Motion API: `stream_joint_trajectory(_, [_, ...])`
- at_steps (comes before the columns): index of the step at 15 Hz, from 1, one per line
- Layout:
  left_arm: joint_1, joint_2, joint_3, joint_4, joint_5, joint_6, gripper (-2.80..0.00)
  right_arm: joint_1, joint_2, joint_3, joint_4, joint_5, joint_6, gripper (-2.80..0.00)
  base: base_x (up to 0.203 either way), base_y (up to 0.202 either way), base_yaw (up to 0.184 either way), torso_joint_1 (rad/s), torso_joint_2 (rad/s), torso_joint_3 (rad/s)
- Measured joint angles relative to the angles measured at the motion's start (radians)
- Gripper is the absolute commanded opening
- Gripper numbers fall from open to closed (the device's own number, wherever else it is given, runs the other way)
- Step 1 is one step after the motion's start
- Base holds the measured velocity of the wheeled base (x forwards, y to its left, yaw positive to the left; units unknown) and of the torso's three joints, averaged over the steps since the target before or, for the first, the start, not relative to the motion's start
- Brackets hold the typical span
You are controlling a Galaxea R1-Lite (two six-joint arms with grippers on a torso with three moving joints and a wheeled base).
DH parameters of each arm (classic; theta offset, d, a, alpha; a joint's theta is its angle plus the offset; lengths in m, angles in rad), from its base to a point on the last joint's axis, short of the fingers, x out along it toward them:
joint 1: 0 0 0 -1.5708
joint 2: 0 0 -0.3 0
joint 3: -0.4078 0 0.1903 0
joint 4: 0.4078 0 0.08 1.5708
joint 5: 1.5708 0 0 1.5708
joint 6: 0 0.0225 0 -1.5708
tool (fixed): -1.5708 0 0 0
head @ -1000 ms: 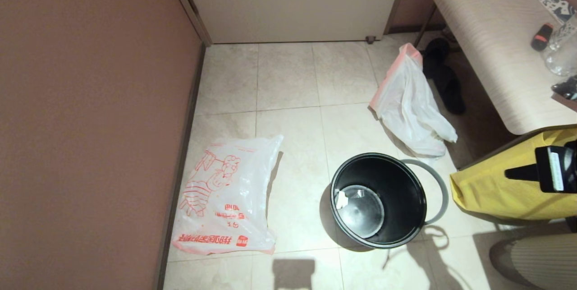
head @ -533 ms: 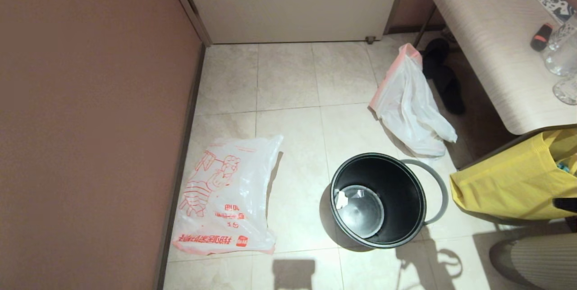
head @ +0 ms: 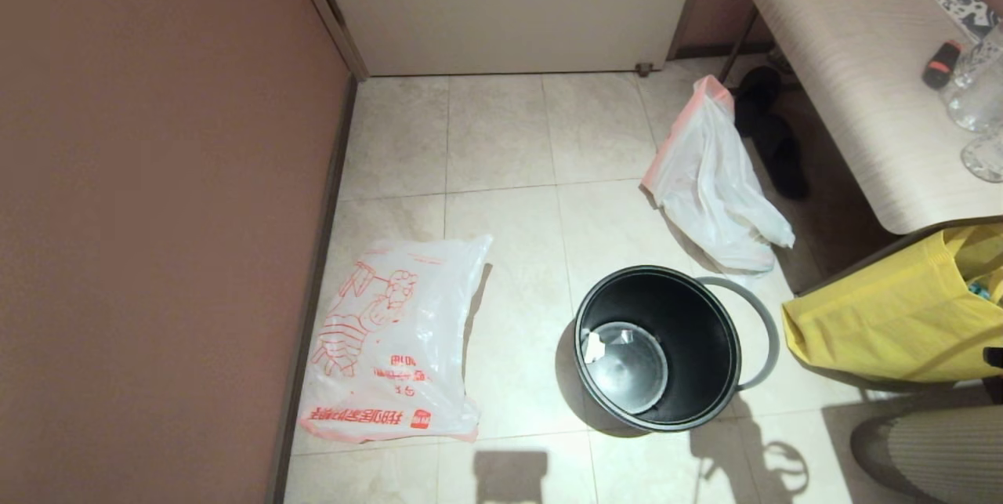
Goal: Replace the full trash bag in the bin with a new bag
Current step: Pick up a new trash bag
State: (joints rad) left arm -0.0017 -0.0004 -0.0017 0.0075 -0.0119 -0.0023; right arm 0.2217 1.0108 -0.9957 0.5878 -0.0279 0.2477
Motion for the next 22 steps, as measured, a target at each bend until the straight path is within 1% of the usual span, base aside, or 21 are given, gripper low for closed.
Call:
stream_joint_trajectory(3, [0.0, 0.0, 0.0, 0.0, 0.0, 0.0, -2.8, -0.011, -0.019, 0.005, 0.037, -0.017, 0.001, -2.8, 0.0, 0.0, 0.0, 0.0, 0.0, 0.0])
stream_joint_trajectory(4, [0.0, 0.0, 0.0, 0.001, -0.004, 0.012, -2.8, -0.021, -0.023, 0.005, 0.037, -0.019, 0.001, -2.8, 0.0, 0.0, 0.0, 0.0, 0.0, 0.0])
stream_joint_trajectory(6, [0.0, 0.0, 0.0, 0.006, -0.019, 0.077, -2.8, -0.038, -0.028, 0.007, 0.038, -0.018, 0.007, -2.8, 0.0, 0.0, 0.0, 0.0, 0.0, 0.0])
stream_joint_trajectory(7, [0.0, 0.0, 0.0, 0.007, -0.021, 0.086, -2.8, -0.043, -0.03, 0.011, 0.039, -0.018, 0.019, -2.8, 0.0, 0.0, 0.0, 0.0, 0.0, 0.0])
stream_joint_trajectory(8, [0.0, 0.0, 0.0, 0.007, -0.022, 0.091, -2.8, -0.046, -0.034, 0.014, 0.04, -0.016, 0.036, -2.8, 0.0, 0.0, 0.0, 0.0, 0.0, 0.0])
stream_joint_trajectory(10, [0.0, 0.001, 0.0, 0.014, -0.034, 0.095, -2.8, -0.048, -0.041, 0.017, 0.038, -0.015, 0.041, -2.8, 0.0, 0.0, 0.0, 0.0, 0.0, 0.0])
stream_joint_trajectory(13, [0.002, 0.008, -0.008, 0.017, -0.02, 0.102, -2.8, -0.05, -0.054, 0.017, 0.039, -0.015, 0.043, -2.8, 0.0, 0.0, 0.0, 0.0, 0.0, 0.0])
stream_joint_trajectory(15, [0.002, 0.06, -0.046, 0.014, -0.022, 0.102, -2.8, -0.054, -0.068, 0.028, 0.039, -0.014, 0.051, -2.8, 0.0, 0.0, 0.0, 0.0, 0.0, 0.0])
stream_joint_trajectory(17, [0.002, 0.187, -0.112, 0.009, -0.045, 0.116, -2.8, -0.057, -0.083, 0.049, 0.04, -0.011, 0.068, -2.8, 0.0, 0.0, 0.0, 0.0, 0.0, 0.0])
stream_joint_trajectory(19, [-0.006, 0.386, -0.182, -0.011, -0.09, 0.163, -2.8, -0.059, -0.099, 0.063, 0.039, -0.01, 0.084, -2.8, 0.0, 0.0, 0.0, 0.0, 0.0, 0.0])
stream_joint_trajectory(20, [-0.024, 0.503, -0.223, -0.03, -0.101, 0.184, -2.8, -0.06, -0.107, 0.068, 0.04, -0.01, 0.086, -2.8, 0.0, 0.0, 0.0, 0.0, 0.0, 0.0])
stream_joint_trajectory(21, [-0.056, 0.629, -0.273, -0.05, -0.092, 0.202, -2.8, -0.06, -0.115, 0.075, 0.039, -0.01, 0.086, -2.8, 0.0, 0.0, 0.0, 0.0, 0.0, 0.0])
stream_joint_trajectory(22, [-0.101, 0.748, -0.326, -0.067, -0.066, 0.213, -2.8, -0.06, -0.12, 0.079, 0.039, -0.01, 0.085, -2.8, 0.0, 0.0, 0.0, 0.0, 0.0, 0.0])
